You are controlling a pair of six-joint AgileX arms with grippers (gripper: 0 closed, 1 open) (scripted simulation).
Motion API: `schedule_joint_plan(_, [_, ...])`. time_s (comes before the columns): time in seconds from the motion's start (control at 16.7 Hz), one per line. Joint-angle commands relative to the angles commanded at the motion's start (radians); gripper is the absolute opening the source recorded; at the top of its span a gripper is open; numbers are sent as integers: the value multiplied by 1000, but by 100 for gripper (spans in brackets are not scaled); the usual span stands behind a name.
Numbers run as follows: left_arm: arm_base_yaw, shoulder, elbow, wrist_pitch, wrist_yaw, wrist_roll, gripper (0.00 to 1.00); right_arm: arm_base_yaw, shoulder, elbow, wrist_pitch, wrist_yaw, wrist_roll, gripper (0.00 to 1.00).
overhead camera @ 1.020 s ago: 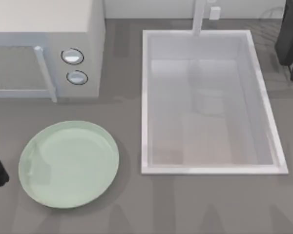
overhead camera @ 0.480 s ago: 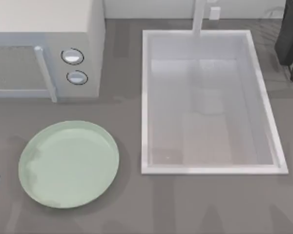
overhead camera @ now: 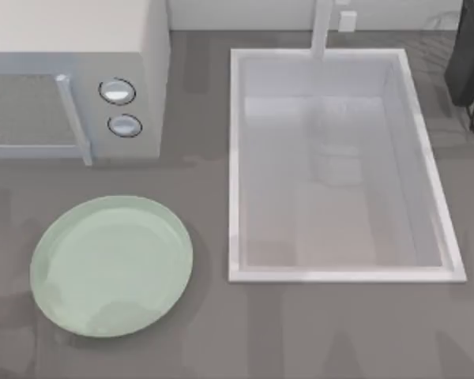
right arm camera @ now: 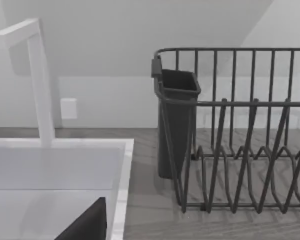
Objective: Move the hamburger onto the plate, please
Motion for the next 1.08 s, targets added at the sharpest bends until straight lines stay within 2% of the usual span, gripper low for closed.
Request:
schedule_joint_plan(0.3, [37,205,140,-124,2,222,100,0,0,0,0,0,0,100])
schedule_joint_plan(0.72, [37,223,150,-130,2,244,100,0,0,0,0,0,0,100])
schedule_joint_plan(0.9, [40,261,113,-59,2,244,100,0,0,0,0,0,0,100])
schedule_joint_plan(1.08, [42,333,47,91,2,248,100,0,0,0,0,0,0,100])
